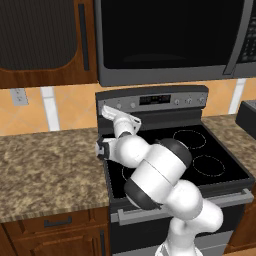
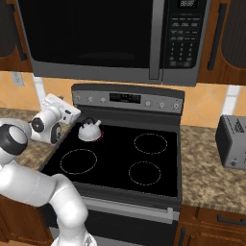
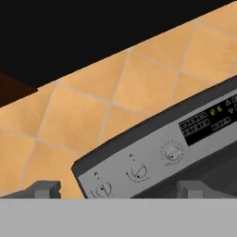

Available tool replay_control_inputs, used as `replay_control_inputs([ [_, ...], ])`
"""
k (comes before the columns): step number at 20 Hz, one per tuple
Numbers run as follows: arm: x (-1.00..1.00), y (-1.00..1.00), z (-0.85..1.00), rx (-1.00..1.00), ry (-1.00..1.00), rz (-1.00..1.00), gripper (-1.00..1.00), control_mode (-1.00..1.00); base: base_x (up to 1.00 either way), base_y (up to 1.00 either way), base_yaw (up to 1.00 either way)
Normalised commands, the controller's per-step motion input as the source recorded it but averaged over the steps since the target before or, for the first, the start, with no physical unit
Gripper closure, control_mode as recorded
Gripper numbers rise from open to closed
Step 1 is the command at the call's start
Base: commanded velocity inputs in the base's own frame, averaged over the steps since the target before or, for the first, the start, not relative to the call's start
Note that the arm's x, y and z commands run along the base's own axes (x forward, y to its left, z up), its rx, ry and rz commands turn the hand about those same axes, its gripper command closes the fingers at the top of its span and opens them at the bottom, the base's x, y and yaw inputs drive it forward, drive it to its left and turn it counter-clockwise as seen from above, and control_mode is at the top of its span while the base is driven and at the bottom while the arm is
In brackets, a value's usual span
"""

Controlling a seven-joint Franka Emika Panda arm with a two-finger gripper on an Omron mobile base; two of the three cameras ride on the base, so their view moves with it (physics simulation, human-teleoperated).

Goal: Turn off the rear left burner of the stove.

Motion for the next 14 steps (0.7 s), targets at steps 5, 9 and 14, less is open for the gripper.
replay_control_inputs([
  [5, 0.22, -0.2, -0.02, 0.18, 0.06, 0.04, -1.0, -1.0, 0.0, 0.0, 0.0],
  [9, 0.01, -0.49, -0.01, 0.28, 0.01, 0.05, -1.0, -1.0, 0.0, 0.0, 0.0],
  [14, 0.0, -0.67, 0.0, 0.19, 0.0, 0.05, -1.0, -1.0, 0.0, 0.0, 0.0],
])
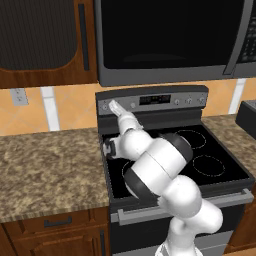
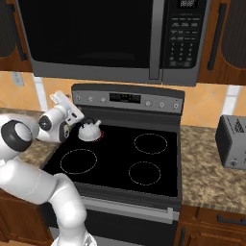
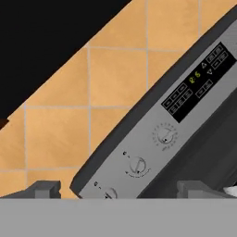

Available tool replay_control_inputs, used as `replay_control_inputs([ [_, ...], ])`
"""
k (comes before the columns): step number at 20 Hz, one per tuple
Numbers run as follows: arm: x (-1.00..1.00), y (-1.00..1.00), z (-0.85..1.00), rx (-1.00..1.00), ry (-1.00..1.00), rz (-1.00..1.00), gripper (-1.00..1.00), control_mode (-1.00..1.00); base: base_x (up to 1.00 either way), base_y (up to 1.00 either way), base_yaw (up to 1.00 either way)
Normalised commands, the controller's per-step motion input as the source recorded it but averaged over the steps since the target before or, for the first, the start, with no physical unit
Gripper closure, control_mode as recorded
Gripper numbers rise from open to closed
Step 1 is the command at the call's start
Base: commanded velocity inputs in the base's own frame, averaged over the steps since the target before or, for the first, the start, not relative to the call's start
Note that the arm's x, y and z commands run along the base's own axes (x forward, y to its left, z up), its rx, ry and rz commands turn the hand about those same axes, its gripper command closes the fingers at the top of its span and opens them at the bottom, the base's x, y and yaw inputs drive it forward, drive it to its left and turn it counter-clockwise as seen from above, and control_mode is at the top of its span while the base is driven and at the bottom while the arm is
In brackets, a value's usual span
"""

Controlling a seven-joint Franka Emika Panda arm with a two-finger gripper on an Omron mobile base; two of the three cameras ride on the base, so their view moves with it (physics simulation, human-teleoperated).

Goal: Turn off the rear left burner of the stove.

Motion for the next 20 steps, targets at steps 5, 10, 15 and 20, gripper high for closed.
replay_control_inputs([
  [5, 0.12, -0.28, 0.0, 0.05, 0.0, 0.01, -1.0, -1.0, 0.0, 0.0, 0.0],
  [10, 0.25, 0.0, 0.0, 0.0, 0.0, 0.0, -1.0, -1.0, 0.0, 0.0, 0.0],
  [15, 0.31, 0.02, -0.13, 0.0, 0.02, 0.0, -1.0, -1.0, 0.0, 0.0, 0.0],
  [20, 0.25, 0.07, -0.34, 0.0, 0.02, 0.0, -1.0, -1.0, 0.0, 0.0, 0.0],
])
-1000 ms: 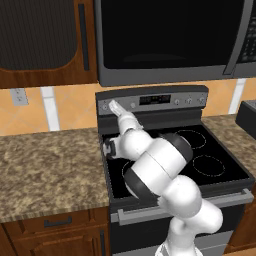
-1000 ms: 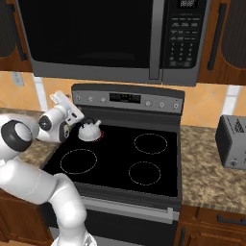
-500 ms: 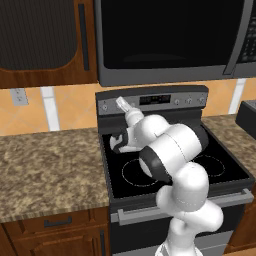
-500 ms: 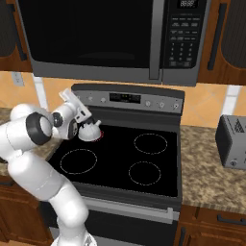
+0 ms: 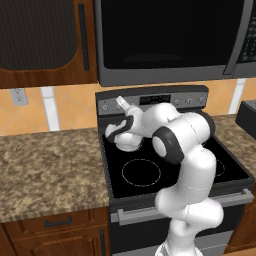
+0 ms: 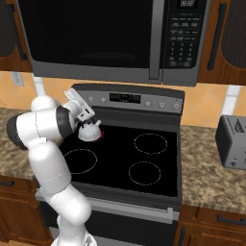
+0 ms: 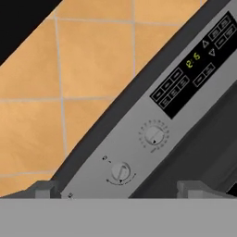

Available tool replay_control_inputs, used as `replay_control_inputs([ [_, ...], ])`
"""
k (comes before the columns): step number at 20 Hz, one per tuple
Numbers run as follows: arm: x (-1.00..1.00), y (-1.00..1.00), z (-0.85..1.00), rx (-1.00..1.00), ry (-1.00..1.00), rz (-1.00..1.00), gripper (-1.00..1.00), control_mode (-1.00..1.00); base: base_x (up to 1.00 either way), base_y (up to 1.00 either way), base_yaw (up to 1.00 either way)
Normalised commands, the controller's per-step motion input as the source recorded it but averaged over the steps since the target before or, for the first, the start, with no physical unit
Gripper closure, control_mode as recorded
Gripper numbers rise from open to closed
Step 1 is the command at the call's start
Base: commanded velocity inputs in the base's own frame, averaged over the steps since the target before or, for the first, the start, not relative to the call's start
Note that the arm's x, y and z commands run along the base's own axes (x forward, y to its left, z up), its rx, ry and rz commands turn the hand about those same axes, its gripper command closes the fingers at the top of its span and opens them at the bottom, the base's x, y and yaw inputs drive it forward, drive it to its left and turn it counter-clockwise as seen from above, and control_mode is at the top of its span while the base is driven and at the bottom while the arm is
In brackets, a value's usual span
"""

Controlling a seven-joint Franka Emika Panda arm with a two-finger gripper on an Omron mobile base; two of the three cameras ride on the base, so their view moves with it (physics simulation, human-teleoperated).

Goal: Turn off the rear left burner of the stove.

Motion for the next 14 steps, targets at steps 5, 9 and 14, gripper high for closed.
replay_control_inputs([
  [5, 0.2, 0.24, -0.22, 0.0, 0.0, 0.01, -1.0, -1.0, 0.0, 0.0, 0.0],
  [9, 0.18, 0.32, -0.2, 0.0, 0.0, 0.01, -1.0, -1.0, 0.0, 0.0, 0.0],
  [14, 0.03, -0.03, -0.27, 0.0, 0.0, 0.0, -1.0, -1.0, 0.0, 0.0, 0.0],
])
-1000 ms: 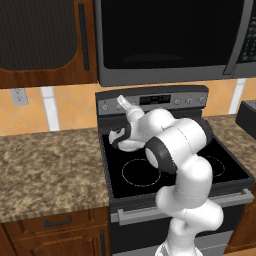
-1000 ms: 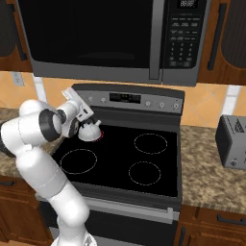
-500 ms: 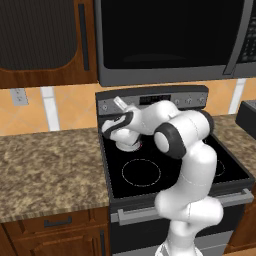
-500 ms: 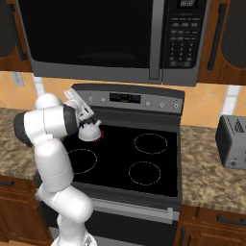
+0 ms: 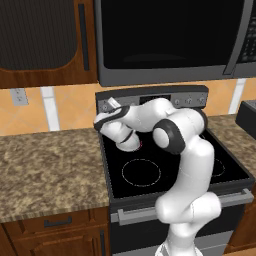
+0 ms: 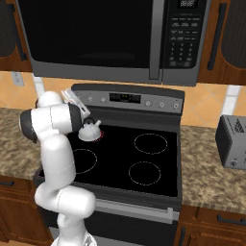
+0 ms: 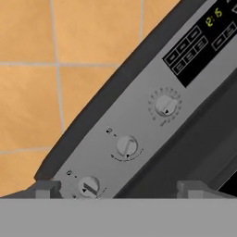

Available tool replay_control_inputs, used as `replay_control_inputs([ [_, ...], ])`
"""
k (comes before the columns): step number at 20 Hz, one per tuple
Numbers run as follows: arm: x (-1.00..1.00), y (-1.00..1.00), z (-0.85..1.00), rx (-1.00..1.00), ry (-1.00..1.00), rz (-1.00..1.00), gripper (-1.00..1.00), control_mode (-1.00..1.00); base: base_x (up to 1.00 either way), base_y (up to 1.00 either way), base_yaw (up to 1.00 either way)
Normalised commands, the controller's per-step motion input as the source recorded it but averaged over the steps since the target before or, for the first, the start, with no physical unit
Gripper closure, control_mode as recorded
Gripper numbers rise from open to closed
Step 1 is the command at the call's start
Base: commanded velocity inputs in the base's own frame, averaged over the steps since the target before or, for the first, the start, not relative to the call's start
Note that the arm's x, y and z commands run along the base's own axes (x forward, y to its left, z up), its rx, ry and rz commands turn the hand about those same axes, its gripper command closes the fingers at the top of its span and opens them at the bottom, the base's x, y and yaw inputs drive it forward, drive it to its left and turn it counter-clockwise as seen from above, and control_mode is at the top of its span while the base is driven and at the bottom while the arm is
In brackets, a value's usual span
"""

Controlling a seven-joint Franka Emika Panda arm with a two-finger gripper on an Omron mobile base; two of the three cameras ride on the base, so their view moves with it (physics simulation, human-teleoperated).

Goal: Turn off the rear left burner of the stove.

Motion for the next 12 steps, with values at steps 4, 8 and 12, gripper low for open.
replay_control_inputs([
  [4, 0.11, 0.0, -0.27, 0.0, 0.0, 0.0, -1.0, -1.0, 0.0, 0.0, 0.0],
  [8, 0.13, -0.31, -0.09, 0.0, -0.01, 0.0, -1.0, -1.0, 0.0, 0.0, 0.0],
  [12, 0.02, -0.39, 0.0, 0.0, -0.01, 0.01, -1.0, -1.0, 0.0, 0.0, 0.0],
])
